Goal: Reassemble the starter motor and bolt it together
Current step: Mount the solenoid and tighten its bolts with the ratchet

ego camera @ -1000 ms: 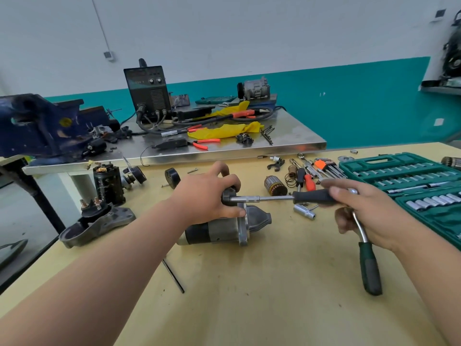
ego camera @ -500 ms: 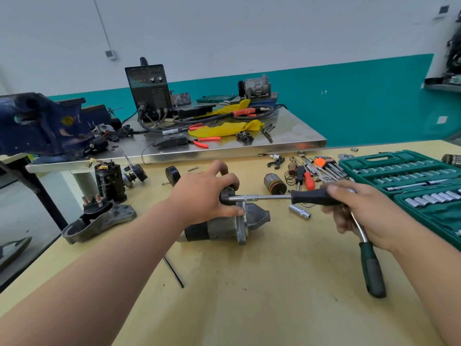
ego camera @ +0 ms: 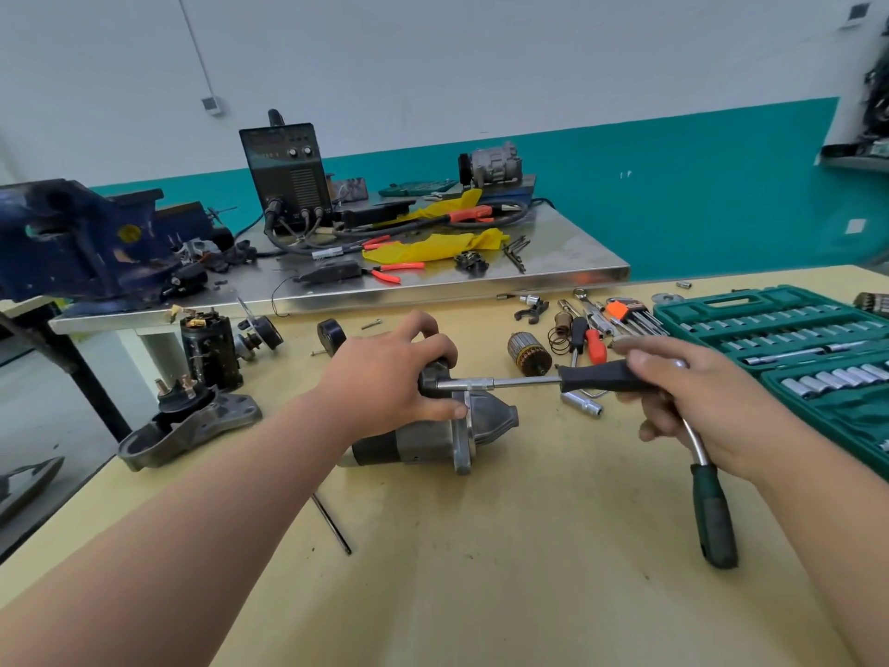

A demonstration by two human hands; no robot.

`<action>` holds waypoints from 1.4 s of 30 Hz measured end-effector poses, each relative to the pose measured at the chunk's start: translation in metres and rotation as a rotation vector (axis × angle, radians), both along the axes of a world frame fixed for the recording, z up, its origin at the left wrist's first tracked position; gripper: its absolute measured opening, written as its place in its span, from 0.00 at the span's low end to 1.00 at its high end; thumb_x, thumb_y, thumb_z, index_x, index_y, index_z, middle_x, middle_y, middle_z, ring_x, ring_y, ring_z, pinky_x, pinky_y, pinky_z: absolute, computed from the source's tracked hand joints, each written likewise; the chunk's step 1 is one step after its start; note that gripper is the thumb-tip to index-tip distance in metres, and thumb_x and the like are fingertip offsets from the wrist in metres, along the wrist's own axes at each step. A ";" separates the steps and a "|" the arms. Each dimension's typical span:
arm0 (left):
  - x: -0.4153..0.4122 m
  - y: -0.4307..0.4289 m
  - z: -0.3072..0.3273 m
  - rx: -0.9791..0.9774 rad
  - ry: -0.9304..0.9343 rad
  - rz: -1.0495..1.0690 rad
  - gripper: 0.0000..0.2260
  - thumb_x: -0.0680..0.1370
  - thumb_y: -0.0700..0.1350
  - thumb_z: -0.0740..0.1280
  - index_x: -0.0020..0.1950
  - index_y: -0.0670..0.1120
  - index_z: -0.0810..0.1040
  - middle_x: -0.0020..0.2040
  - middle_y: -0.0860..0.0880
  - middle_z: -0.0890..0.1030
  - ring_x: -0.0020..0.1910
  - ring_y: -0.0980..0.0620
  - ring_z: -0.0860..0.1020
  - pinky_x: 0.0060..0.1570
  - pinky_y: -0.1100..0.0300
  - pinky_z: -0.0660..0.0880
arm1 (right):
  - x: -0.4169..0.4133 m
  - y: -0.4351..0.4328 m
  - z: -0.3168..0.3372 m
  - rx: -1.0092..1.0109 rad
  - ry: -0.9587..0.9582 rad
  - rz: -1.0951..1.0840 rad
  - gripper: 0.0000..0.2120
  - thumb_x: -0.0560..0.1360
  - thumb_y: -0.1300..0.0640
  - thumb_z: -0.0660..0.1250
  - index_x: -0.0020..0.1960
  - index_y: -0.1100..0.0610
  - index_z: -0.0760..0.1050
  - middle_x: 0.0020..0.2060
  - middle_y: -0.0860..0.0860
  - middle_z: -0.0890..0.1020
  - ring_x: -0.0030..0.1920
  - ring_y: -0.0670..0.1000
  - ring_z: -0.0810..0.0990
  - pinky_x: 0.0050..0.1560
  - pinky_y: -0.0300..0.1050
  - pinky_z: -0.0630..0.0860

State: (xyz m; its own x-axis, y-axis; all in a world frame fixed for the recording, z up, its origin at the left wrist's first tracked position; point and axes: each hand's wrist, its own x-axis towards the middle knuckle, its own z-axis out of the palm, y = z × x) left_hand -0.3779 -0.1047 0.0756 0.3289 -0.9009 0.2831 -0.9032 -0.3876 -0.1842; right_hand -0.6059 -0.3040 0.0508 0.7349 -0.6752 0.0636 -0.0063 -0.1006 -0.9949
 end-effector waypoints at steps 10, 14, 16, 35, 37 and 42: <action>-0.001 0.000 0.001 0.001 0.009 0.009 0.31 0.65 0.76 0.54 0.59 0.60 0.71 0.64 0.58 0.66 0.40 0.54 0.73 0.29 0.63 0.63 | 0.000 0.000 -0.003 -0.061 0.142 -0.090 0.11 0.80 0.48 0.62 0.52 0.53 0.78 0.28 0.53 0.76 0.20 0.49 0.67 0.32 0.49 0.79; -0.001 0.002 -0.001 -0.006 0.000 0.002 0.31 0.64 0.77 0.53 0.59 0.60 0.71 0.64 0.58 0.66 0.42 0.54 0.75 0.29 0.63 0.61 | -0.009 0.000 0.002 0.027 0.025 0.076 0.09 0.79 0.59 0.64 0.58 0.52 0.78 0.40 0.56 0.83 0.27 0.52 0.75 0.31 0.48 0.79; -0.001 0.002 -0.001 -0.011 0.001 0.003 0.31 0.65 0.77 0.53 0.58 0.60 0.71 0.64 0.58 0.66 0.42 0.55 0.74 0.29 0.62 0.63 | -0.005 0.000 0.002 -0.081 0.081 0.003 0.10 0.80 0.52 0.62 0.53 0.56 0.79 0.29 0.55 0.79 0.22 0.50 0.69 0.27 0.47 0.75; 0.009 0.017 -0.003 -0.070 -0.033 -0.143 0.34 0.72 0.76 0.46 0.60 0.56 0.76 0.57 0.58 0.76 0.47 0.55 0.78 0.37 0.60 0.73 | -0.013 0.005 0.007 -0.829 -0.020 0.039 0.07 0.76 0.42 0.56 0.47 0.39 0.72 0.27 0.41 0.76 0.25 0.42 0.75 0.26 0.35 0.68; 0.014 0.026 -0.004 -0.105 -0.060 -0.206 0.34 0.73 0.75 0.47 0.57 0.54 0.79 0.55 0.56 0.78 0.45 0.54 0.79 0.34 0.60 0.73 | -0.014 0.000 0.007 -1.343 -0.125 0.116 0.06 0.77 0.43 0.58 0.52 0.42 0.70 0.34 0.41 0.81 0.28 0.43 0.77 0.28 0.38 0.72; 0.022 0.046 -0.005 -0.166 -0.053 -0.219 0.37 0.73 0.76 0.45 0.55 0.51 0.81 0.52 0.54 0.80 0.42 0.51 0.81 0.31 0.65 0.67 | 0.009 0.003 0.012 -1.581 -0.225 0.130 0.19 0.81 0.46 0.53 0.53 0.58 0.77 0.36 0.52 0.83 0.30 0.50 0.80 0.27 0.43 0.76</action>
State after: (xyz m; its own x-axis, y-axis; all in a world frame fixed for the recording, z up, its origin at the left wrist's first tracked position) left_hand -0.3556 -0.0587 0.0710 0.1120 -0.8890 0.4440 -0.9598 -0.2126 -0.1834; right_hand -0.5972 -0.3010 0.0627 0.6591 0.2338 0.7148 0.2090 -0.9700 0.1245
